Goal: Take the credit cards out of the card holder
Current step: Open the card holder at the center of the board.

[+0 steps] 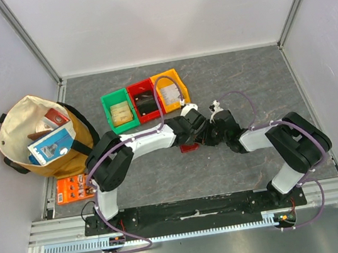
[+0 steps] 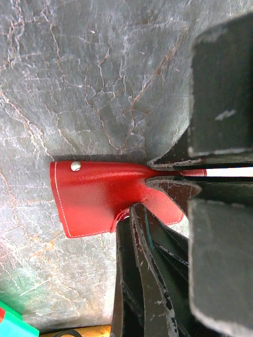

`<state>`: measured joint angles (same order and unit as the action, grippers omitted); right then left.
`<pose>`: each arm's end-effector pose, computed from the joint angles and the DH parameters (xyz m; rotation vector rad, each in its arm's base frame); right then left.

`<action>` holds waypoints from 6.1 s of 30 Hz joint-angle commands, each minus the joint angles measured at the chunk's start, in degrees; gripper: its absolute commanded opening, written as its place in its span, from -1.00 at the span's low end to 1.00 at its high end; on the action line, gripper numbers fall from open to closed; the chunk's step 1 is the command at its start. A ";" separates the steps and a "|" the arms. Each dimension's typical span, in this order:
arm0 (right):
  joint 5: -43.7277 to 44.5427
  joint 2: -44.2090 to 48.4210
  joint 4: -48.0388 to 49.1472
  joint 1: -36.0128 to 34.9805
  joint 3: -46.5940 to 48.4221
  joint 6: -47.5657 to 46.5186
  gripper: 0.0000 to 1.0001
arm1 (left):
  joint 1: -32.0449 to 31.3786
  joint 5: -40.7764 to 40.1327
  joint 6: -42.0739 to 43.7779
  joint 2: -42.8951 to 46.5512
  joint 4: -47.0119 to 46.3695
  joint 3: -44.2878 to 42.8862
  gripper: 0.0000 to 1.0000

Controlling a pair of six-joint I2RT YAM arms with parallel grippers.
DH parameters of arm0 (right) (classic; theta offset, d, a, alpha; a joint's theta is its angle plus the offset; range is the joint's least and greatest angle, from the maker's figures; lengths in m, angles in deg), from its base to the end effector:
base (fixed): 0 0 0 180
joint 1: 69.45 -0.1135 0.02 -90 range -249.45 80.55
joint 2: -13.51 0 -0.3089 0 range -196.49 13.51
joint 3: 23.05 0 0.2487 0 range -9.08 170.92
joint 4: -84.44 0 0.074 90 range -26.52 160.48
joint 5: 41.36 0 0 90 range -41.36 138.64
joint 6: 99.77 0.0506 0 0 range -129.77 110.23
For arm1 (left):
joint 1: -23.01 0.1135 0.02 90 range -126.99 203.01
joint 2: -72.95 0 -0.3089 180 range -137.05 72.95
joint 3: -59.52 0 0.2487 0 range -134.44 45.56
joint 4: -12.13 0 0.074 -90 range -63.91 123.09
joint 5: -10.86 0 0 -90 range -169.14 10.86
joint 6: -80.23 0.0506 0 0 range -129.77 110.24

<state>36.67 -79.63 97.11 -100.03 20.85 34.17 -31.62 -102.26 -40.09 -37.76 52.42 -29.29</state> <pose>0.2516 0.1609 0.1600 0.1508 2.3573 0.9156 0.2571 -0.3279 0.2031 0.4056 2.4885 -0.0411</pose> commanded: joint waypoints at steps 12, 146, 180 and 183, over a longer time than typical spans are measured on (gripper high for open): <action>4.50 -0.02 -7.56 0.18 -0.49 -4.57 -1.00 | 0.49 -3.52 -2.71 9.36 -3.37 6.45 -0.96; 28.60 0.95 -49.93 -20.30 29.74 -26.01 0.66 | 8.75 9.66 -15.46 47.52 -15.25 50.50 -0.96; 11.61 -4.87 -39.02 -25.93 31.76 -23.47 -0.37 | 8.93 5.62 -15.64 53.58 -12.18 40.84 0.08; 13.89 -1.17 -40.60 -24.00 31.33 -22.85 -0.28 | 8.84 7.37 -15.90 54.38 -12.53 38.64 0.12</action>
<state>48.48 -87.34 58.18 -126.02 50.66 10.24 -22.97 -95.13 -56.57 14.98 40.68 13.66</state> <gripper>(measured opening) 0.331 0.553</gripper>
